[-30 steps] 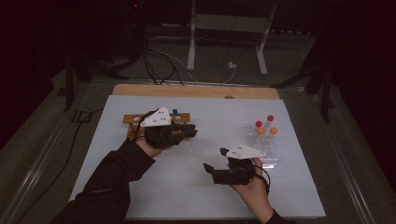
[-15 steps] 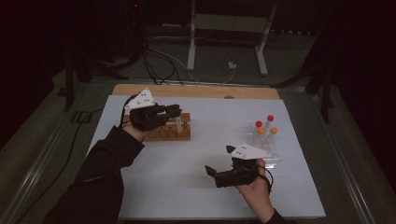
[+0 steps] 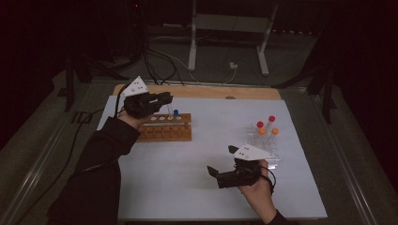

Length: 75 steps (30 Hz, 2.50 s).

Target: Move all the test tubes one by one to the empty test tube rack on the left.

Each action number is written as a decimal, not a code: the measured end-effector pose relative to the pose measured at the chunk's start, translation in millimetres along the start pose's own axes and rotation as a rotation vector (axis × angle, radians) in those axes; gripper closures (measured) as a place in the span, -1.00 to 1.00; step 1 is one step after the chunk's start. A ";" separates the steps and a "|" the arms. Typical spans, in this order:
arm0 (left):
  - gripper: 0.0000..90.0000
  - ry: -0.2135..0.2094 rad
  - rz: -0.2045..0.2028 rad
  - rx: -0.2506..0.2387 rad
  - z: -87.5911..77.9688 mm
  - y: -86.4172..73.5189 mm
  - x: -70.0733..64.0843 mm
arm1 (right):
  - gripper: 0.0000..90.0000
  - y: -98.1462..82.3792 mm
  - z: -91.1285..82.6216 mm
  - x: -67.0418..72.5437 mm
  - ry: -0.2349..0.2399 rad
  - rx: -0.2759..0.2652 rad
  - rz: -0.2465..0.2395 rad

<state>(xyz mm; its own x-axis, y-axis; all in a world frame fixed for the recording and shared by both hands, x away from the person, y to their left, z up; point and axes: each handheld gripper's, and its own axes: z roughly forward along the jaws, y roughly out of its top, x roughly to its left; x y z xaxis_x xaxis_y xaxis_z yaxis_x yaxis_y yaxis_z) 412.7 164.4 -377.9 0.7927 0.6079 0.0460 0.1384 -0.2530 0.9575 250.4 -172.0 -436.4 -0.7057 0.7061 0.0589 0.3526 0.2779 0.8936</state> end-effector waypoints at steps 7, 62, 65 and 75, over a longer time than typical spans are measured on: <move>0.73 0.040 -0.027 -0.015 8.5 -12.5 13.7 | -1.00 -0.9 -0.9 -1.3 0.000 -0.003 0.000; 0.34 0.003 -0.091 0.176 35.3 -59.9 6.9 | -1.00 -0.8 -4.1 -3.9 0.018 -0.015 0.016; 0.11 -0.010 -0.091 0.168 30.9 -56.1 5.1 | -1.00 0.2 -6.1 -6.2 0.024 -0.026 0.026; -0.74 -0.072 -0.084 0.127 4.1 -42.8 -9.5 | -1.00 13.7 -25.9 -19.4 0.031 -0.142 -0.081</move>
<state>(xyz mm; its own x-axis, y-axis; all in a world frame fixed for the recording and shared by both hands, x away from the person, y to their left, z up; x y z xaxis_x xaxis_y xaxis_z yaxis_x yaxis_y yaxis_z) 401.7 166.3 -420.4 0.8148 0.5769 -0.0573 0.2763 -0.2996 0.9132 253.0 -198.7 -413.8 -0.7478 0.6639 -0.0039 0.2052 0.2367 0.9497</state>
